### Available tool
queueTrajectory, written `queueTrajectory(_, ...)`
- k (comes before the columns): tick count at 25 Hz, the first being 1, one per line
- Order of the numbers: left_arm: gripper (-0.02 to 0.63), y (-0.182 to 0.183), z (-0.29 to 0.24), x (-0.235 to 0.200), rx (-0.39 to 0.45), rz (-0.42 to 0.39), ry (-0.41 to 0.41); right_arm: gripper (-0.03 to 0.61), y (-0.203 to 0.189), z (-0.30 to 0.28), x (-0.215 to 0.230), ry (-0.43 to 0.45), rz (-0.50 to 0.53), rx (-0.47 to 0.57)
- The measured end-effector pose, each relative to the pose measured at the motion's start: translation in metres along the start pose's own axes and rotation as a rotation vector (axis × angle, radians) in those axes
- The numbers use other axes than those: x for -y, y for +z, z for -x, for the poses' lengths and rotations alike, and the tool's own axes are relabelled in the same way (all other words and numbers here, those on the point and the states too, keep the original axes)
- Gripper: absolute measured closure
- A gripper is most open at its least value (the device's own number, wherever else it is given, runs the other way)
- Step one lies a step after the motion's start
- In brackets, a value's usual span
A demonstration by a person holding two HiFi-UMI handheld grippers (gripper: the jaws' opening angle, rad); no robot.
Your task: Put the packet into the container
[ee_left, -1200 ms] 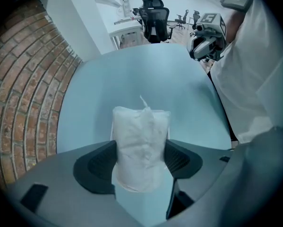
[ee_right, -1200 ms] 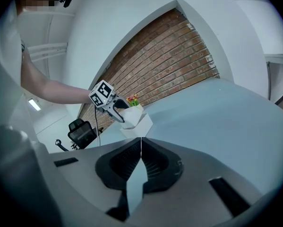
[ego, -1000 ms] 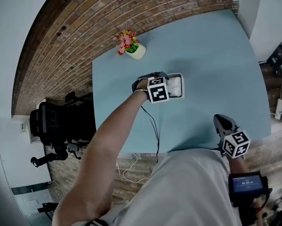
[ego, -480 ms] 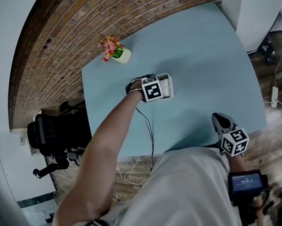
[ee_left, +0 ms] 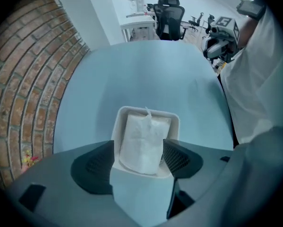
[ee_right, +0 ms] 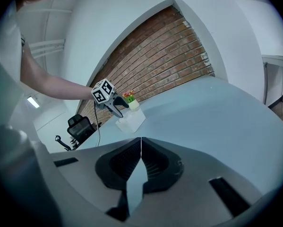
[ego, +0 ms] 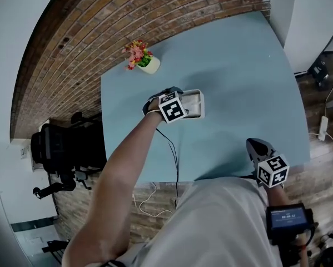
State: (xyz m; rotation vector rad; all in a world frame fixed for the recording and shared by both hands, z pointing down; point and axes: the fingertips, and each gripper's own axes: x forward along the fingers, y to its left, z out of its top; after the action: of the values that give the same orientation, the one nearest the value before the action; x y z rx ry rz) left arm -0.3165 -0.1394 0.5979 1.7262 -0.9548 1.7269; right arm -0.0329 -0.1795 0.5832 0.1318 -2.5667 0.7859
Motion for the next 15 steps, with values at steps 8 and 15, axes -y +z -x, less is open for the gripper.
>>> queueTrajectory(8,0.287,-0.008,0.039,0.021,0.160,0.210,0.091,0.568,0.014,-0.013,-0.014,0.091,0.087,-0.015)
queueTrajectory(15,0.435,-0.015,0.068,0.080,0.393,0.466,0.127,0.568,0.043,-0.033,-0.045,0.182,0.191,0.007)
